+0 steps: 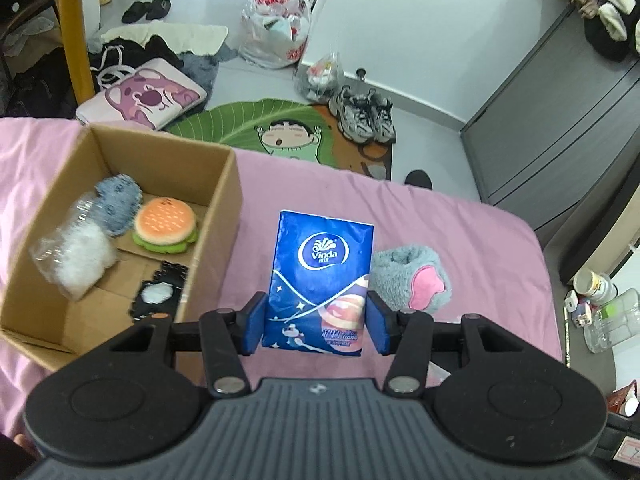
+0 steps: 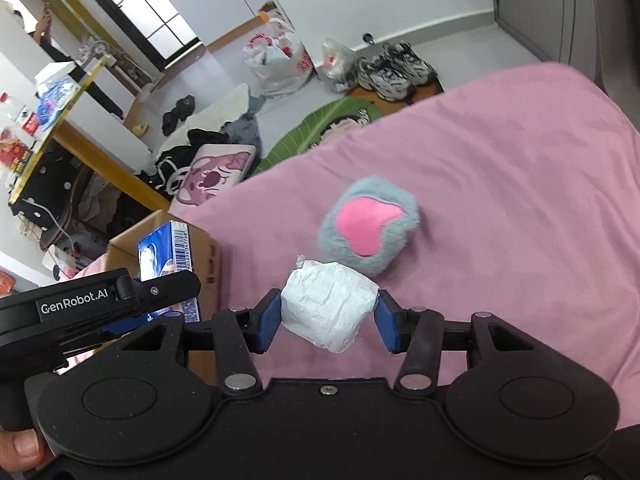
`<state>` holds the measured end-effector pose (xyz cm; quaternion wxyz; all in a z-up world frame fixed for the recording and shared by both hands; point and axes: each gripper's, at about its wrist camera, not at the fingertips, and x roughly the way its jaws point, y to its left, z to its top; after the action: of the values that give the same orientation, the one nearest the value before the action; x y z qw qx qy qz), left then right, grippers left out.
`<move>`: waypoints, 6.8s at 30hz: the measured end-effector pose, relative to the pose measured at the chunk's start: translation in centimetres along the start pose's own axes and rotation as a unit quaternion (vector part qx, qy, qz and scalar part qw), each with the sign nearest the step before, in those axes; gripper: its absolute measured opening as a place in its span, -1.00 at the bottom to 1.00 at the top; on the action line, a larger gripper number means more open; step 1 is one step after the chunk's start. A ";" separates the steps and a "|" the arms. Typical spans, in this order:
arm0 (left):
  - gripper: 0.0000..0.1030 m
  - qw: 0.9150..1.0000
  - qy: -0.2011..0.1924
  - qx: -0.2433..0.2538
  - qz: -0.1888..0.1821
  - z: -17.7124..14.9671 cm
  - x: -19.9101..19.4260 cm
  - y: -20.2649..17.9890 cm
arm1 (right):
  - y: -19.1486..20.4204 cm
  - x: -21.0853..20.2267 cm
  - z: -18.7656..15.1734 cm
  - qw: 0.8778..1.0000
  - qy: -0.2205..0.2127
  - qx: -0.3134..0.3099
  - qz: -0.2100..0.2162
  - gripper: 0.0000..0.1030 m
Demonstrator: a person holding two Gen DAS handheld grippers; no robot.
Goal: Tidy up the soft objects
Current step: 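Carry the tissue pack with the left tool while the right tool carries the white bundle to the box, then open both tools to drop the tissue pack and white bundle into the box, then move both tools to the grey plush with the pink heart patch, then grasp the grey plush with both tools together, then lift the grey plush with both tools and carry it over the box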
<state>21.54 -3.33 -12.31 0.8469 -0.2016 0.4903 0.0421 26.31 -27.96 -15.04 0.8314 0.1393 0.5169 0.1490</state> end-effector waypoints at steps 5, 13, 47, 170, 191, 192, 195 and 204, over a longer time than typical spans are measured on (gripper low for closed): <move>-0.01 1.000 -0.015 -0.003 -0.002 0.0 -2.1 1.5 | 2.1 -0.6 -0.2 1.000 -0.008 -0.011 0.007 -0.05; -0.01 0.999 -0.032 -0.015 -0.007 0.0 -4.7 4.2 | 5.3 -1.0 -1.0 1.000 -0.013 -0.024 0.013 -0.05; 0.22 0.996 -0.018 -0.077 0.042 1.6 -7.4 16.3 | 17.3 2.1 -3.2 0.995 0.019 -0.061 0.079 0.42; -0.41 0.987 0.132 -0.067 -0.057 0.8 12.1 -6.8 | -8.1 7.3 1.9 0.982 0.007 0.186 0.027 -0.28; -0.41 0.992 0.062 -0.067 -0.092 1.0 3.0 -4.5 | -3.3 1.6 1.1 0.987 -0.056 0.131 0.075 -0.28; -0.41 0.992 0.059 -0.067 -0.093 0.9 2.6 -4.3 | -2.9 1.3 0.9 0.987 -0.060 0.126 0.076 -0.28; -0.41 0.991 0.051 -0.070 -0.099 0.7 1.2 -3.6 | -1.9 0.6 0.8 0.988 -0.067 0.114 0.078 -0.28; -0.41 0.991 0.013 -0.075 -0.109 0.1 -3.2 -1.1 | 1.5 -1.4 -0.1 0.989 -0.089 0.078 0.092 -0.28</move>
<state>20.21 -3.91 -9.22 0.8226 -0.3172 0.4716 -0.0162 25.45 -27.14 -13.38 0.8434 0.2629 0.4362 0.1712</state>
